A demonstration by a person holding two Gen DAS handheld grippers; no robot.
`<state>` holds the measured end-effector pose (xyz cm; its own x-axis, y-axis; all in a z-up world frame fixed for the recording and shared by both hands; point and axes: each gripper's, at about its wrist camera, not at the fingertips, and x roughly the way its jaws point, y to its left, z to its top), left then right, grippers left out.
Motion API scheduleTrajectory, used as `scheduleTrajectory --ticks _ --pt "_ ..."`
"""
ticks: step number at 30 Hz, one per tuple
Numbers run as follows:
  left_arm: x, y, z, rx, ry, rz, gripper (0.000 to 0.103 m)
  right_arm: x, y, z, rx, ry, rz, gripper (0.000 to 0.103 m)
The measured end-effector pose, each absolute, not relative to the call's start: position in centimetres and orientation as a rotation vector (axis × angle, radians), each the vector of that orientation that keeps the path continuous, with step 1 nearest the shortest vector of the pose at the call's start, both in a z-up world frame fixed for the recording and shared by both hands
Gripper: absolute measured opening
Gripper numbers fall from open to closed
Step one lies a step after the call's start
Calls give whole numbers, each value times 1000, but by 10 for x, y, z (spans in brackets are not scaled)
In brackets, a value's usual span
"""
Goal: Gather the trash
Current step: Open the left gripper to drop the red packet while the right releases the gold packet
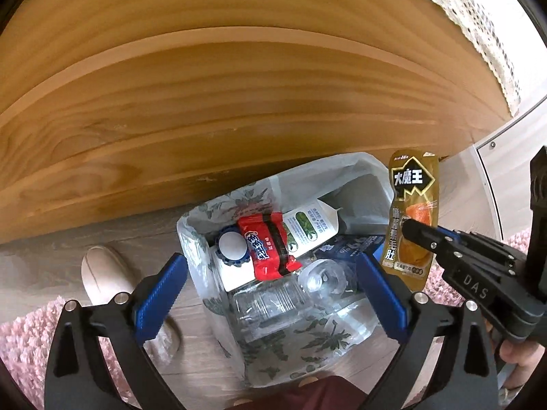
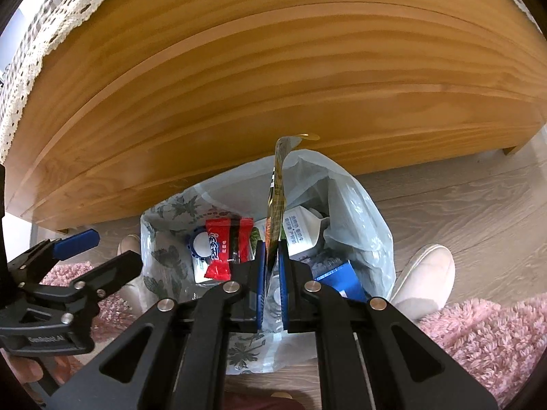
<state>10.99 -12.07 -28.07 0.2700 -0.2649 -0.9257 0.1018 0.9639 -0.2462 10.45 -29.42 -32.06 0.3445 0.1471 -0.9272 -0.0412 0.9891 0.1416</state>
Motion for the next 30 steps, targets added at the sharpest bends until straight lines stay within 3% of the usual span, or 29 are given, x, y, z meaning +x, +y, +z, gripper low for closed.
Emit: scheduleTrajectory --ticks 7,10,11,12,14,21,30 --pt "106 -115 -280 -170 1274 -235 96 107 -291 -327 57 1243 108 9" --pt "107 -114 -280 -181 1273 -233 95 107 -295 -327 60 1249 90 35" --pt "106 -114 -281 -183 1272 -233 95 106 -295 -326 61 1246 85 52" --pt "106 -114 -281 -184 1275 -233 95 105 -296 -325 67 1238 84 57" --pt "106 -113 -281 -193 1279 -234 95 104 -296 -322 65 1228 82 59" --pt "105 -112 -281 -209 1281 -233 95 103 -297 -323 60 1229 65 85" --pt "105 -112 -282 -211 1279 -234 95 103 -291 -327 13 1233 51 93"
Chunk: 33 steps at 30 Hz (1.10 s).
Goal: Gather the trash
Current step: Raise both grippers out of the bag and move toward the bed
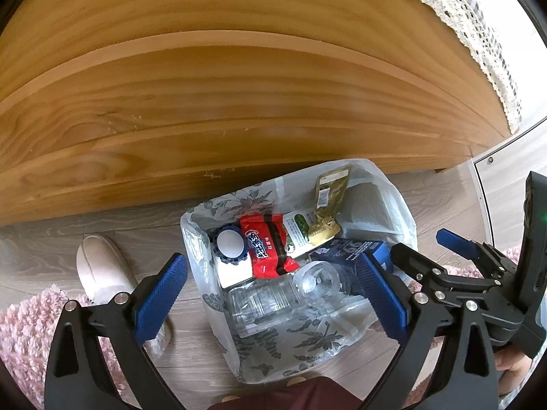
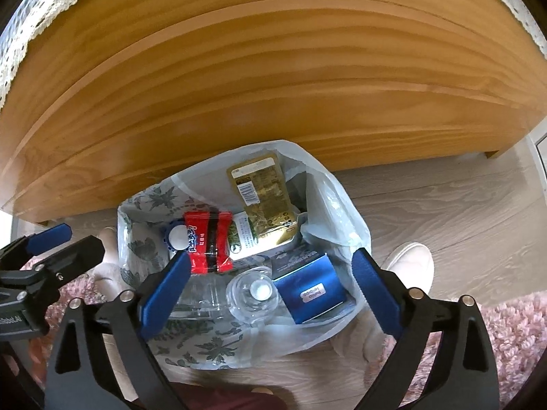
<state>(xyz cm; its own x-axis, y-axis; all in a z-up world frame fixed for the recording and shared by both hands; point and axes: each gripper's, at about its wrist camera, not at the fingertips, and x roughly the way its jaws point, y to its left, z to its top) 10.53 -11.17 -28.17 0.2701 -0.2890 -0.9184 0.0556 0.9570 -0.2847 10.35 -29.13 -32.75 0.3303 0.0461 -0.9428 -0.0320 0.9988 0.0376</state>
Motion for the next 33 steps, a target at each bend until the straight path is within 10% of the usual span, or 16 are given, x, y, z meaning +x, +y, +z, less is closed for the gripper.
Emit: scheduleTrajectory --ticks 33 --pt "93 -109 -243 -141 1097 -246 95 90 -286 -291 -37 1078 45 93"
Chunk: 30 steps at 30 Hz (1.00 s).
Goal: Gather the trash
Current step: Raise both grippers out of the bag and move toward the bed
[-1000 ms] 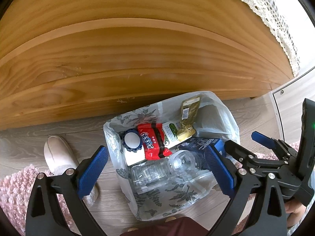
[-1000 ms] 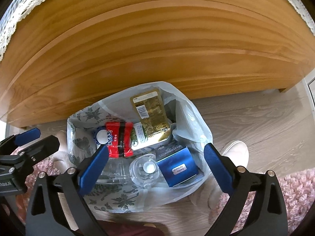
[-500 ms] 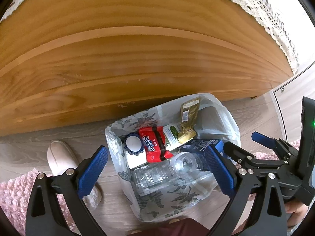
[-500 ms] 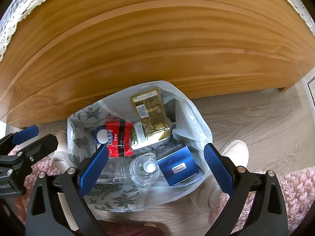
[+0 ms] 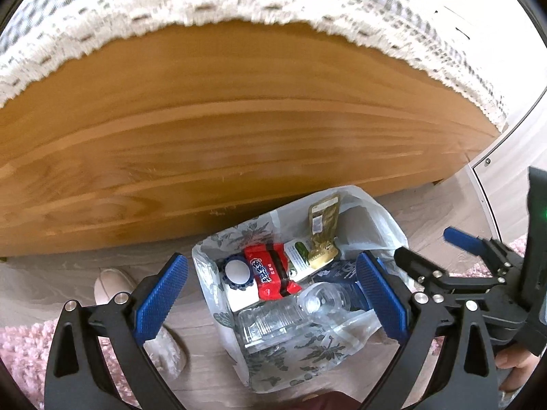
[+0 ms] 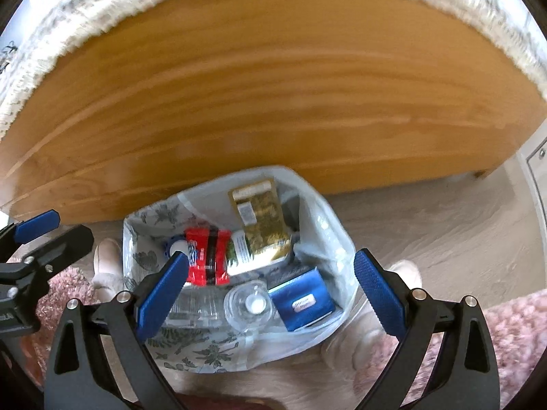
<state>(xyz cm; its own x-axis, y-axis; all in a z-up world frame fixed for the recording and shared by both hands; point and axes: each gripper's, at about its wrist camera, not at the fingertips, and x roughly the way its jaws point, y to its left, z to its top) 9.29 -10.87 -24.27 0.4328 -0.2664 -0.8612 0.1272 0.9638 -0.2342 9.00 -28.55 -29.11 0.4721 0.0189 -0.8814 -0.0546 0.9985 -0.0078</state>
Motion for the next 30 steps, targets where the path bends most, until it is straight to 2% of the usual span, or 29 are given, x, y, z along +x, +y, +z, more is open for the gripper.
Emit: scheduleTrajectory --ticks 15,30 --pt "59 -108 -172 -86 879 -295 95 60 -284 -215 -97 752 82 93" --pt "57 -108 -110 -109 753 -365 96 53 -294 -154 -72 533 75 95"
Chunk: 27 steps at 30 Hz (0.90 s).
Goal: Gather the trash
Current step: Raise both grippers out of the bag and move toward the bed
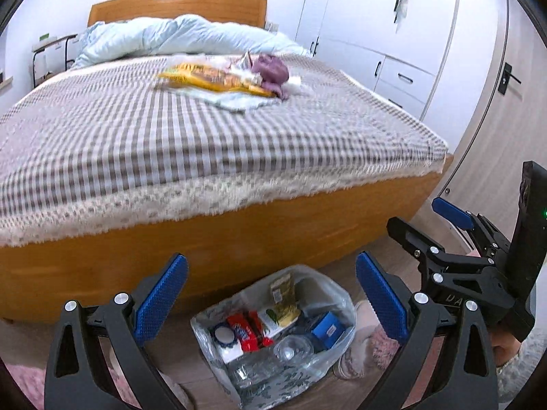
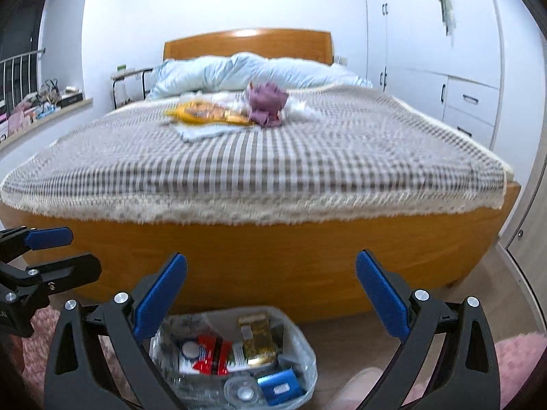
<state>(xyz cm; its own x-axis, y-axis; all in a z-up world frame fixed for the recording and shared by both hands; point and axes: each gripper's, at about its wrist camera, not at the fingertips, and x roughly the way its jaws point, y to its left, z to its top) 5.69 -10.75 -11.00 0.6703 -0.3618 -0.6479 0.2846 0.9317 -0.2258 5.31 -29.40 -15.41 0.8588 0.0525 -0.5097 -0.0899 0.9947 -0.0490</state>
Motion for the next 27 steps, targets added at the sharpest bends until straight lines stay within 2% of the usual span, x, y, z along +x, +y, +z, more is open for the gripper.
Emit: scheduleTrajectory --ticks 27 --pt "125 -111 -14 -80 454 -373 95 126 -310 -50 -73 172 33 95"
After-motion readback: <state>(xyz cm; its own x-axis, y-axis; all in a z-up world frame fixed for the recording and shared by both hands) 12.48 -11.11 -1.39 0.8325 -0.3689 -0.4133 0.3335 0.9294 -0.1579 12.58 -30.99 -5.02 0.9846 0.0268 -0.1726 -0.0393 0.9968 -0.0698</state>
